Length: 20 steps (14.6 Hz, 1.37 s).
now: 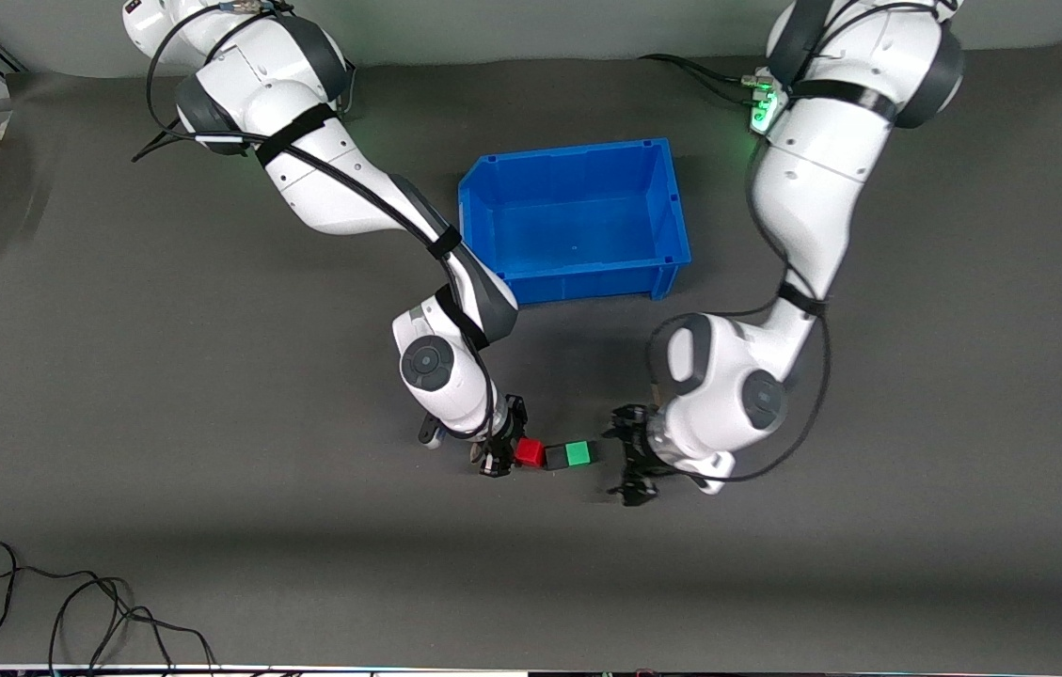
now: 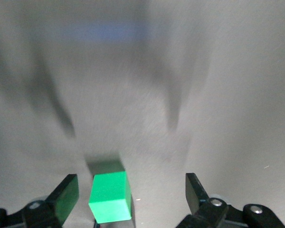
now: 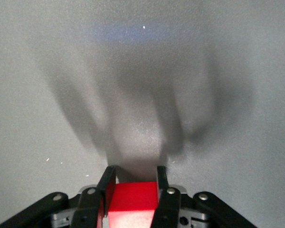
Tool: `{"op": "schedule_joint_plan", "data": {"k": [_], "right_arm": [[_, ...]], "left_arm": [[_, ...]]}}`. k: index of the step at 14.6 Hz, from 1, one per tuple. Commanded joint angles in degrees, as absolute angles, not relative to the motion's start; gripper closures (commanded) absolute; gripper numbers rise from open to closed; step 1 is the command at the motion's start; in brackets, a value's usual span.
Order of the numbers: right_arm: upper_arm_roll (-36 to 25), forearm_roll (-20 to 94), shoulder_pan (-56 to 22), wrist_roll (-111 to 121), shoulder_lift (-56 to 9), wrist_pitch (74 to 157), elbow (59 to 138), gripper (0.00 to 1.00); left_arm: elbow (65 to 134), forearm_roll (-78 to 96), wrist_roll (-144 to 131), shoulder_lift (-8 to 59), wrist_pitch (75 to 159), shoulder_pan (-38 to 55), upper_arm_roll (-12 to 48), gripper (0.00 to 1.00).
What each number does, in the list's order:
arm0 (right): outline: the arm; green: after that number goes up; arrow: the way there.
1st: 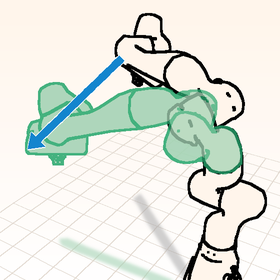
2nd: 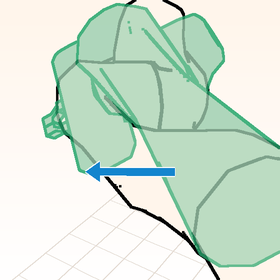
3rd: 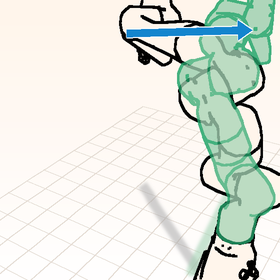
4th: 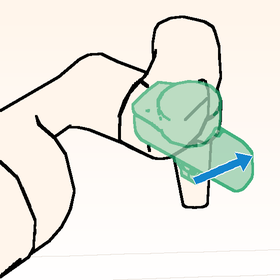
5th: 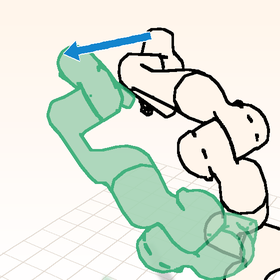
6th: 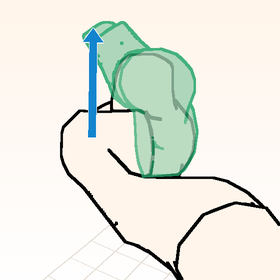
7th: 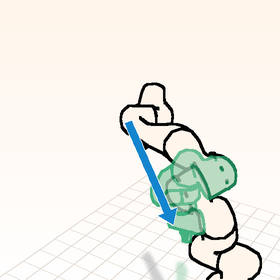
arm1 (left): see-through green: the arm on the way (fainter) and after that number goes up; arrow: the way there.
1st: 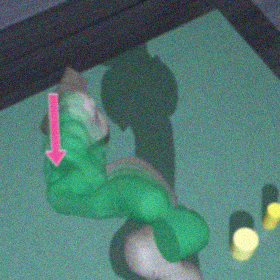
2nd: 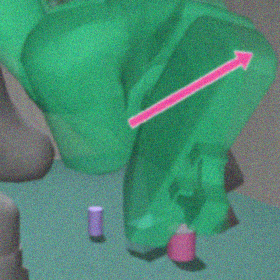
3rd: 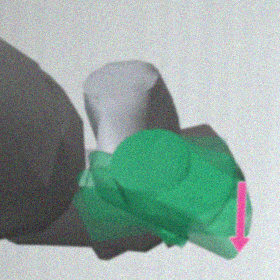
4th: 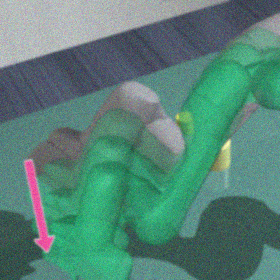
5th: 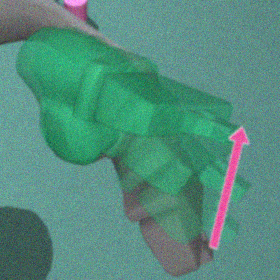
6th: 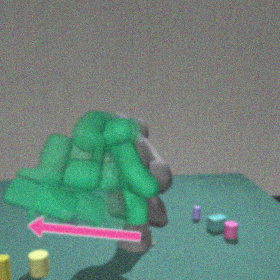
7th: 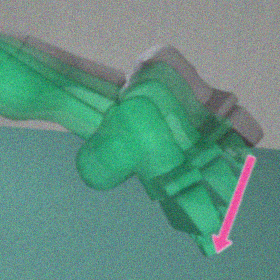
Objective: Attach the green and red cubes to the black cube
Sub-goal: 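Open both grippers and lift them away from the joined cubes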
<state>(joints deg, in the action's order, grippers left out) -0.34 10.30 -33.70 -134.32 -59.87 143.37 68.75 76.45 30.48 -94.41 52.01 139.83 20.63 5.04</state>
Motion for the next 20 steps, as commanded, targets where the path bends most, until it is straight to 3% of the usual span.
{"op": "schedule_joint_plan", "data": {"k": [1,3,6,9,13,20], "right_arm": [[-0.7,9.32,-33.75,-135.27,-62.31,142.91,66.36,0.31],[-0.7,9.23,-33.75,-134.91,-62.23,142.91,66.27,0.09],[-0.79,9.23,-33.66,-132.72,-61.18,142.82,66.01,0.07],[-0.79,9.14,-32.0,-130.36,-56.01,141.51,66.62,0.08],[-0.79,9.4,-28.49,-118.42,-46.34,123.72,66.18,0.15],[-0.88,9.05,-21.63,-90.32,-28.76,91.01,66.27,0.15]], "left_arm": [[77.78,29.36,-88.18,46.95,130.99,16.1,5.1,0.0],[77.96,29.36,-81.42,44.22,122.57,12.06,4.4,0.0],[77.96,29.36,-70.79,39.04,110.17,7.66,0.54,0.0],[77.96,28.05,-58.14,34.47,99.87,2.39,-2.8,0.0],[77.87,20.66,-42.58,29.02,91.34,-2.72,-3.69,0.0],[77.96,9.25,-20.85,19.44,82.88,-3.26,-3.52,0.0]]}}
